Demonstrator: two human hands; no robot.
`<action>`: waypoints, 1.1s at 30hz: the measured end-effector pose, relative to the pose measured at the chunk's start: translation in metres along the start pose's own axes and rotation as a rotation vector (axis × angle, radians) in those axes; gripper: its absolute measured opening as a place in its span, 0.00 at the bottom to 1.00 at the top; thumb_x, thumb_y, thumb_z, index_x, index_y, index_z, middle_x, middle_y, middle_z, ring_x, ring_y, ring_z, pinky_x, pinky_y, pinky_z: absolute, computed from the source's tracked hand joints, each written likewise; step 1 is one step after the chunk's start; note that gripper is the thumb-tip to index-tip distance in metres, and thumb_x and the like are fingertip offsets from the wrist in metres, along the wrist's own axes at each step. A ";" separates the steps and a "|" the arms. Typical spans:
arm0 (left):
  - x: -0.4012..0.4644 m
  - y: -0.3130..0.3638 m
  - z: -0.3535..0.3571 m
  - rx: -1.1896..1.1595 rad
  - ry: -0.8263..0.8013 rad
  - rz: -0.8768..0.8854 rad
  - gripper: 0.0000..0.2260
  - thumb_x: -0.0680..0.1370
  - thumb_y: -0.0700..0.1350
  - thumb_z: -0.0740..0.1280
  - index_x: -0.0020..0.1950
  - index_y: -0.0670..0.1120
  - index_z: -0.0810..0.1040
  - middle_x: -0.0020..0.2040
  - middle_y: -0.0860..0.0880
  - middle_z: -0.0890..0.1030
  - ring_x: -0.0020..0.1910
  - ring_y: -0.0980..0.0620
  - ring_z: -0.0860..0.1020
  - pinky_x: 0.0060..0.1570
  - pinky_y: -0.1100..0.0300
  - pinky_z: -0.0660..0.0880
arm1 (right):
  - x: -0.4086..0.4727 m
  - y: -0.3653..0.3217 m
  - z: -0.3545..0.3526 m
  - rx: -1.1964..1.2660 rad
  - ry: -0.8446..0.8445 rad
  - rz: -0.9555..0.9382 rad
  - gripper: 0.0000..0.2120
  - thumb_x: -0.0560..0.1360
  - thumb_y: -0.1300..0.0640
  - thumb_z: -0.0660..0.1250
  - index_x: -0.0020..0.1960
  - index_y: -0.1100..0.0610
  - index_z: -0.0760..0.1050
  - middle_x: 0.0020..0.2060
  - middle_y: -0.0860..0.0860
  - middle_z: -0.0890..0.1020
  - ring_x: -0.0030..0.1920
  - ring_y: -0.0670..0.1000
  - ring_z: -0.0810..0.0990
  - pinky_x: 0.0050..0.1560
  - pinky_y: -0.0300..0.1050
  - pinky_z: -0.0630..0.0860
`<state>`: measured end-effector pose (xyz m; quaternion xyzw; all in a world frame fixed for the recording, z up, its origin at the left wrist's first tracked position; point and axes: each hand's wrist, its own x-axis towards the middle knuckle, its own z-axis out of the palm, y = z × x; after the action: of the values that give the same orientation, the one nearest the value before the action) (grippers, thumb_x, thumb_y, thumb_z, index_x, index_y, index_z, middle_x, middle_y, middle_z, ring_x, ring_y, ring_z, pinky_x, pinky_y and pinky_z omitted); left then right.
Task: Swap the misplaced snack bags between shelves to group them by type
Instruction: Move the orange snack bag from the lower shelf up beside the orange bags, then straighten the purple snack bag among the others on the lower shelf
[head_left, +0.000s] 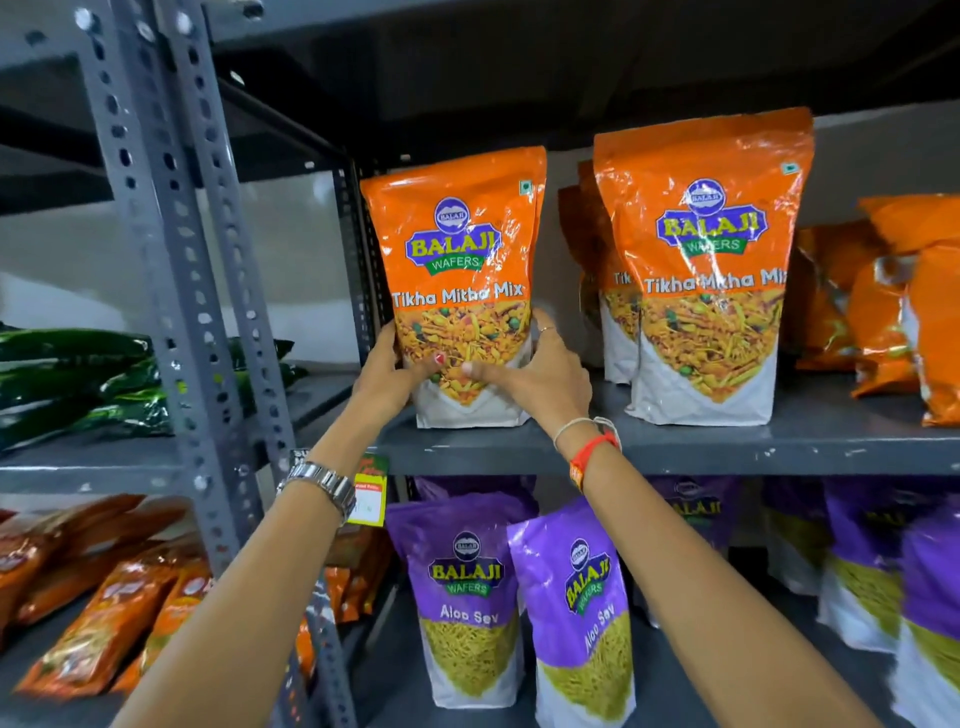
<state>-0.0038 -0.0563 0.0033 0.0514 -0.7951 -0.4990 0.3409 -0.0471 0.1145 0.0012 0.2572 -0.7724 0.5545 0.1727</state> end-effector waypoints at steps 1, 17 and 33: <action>0.001 -0.003 -0.001 0.011 0.016 0.003 0.31 0.69 0.51 0.72 0.68 0.48 0.64 0.65 0.46 0.77 0.63 0.46 0.75 0.64 0.39 0.71 | -0.001 0.000 -0.002 0.007 0.003 -0.012 0.44 0.60 0.37 0.76 0.70 0.48 0.62 0.60 0.52 0.81 0.60 0.57 0.79 0.55 0.49 0.75; -0.187 -0.082 0.114 -0.231 0.370 0.029 0.08 0.76 0.47 0.64 0.54 0.48 0.76 0.49 0.52 0.79 0.43 0.63 0.75 0.41 0.72 0.71 | -0.153 0.174 -0.017 0.298 0.319 0.065 0.13 0.72 0.69 0.66 0.47 0.52 0.76 0.40 0.46 0.81 0.39 0.40 0.79 0.41 0.31 0.74; -0.221 -0.175 0.212 -0.638 0.101 -0.700 0.36 0.67 0.69 0.65 0.70 0.55 0.63 0.73 0.49 0.68 0.71 0.46 0.67 0.71 0.38 0.63 | -0.139 0.283 0.006 0.432 -0.396 0.691 0.15 0.77 0.53 0.65 0.63 0.49 0.68 0.55 0.49 0.80 0.49 0.41 0.79 0.47 0.39 0.77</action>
<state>-0.0066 0.1110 -0.3070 0.2331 -0.5196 -0.7999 0.1891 -0.1012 0.2089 -0.2945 0.1155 -0.6976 0.6682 -0.2314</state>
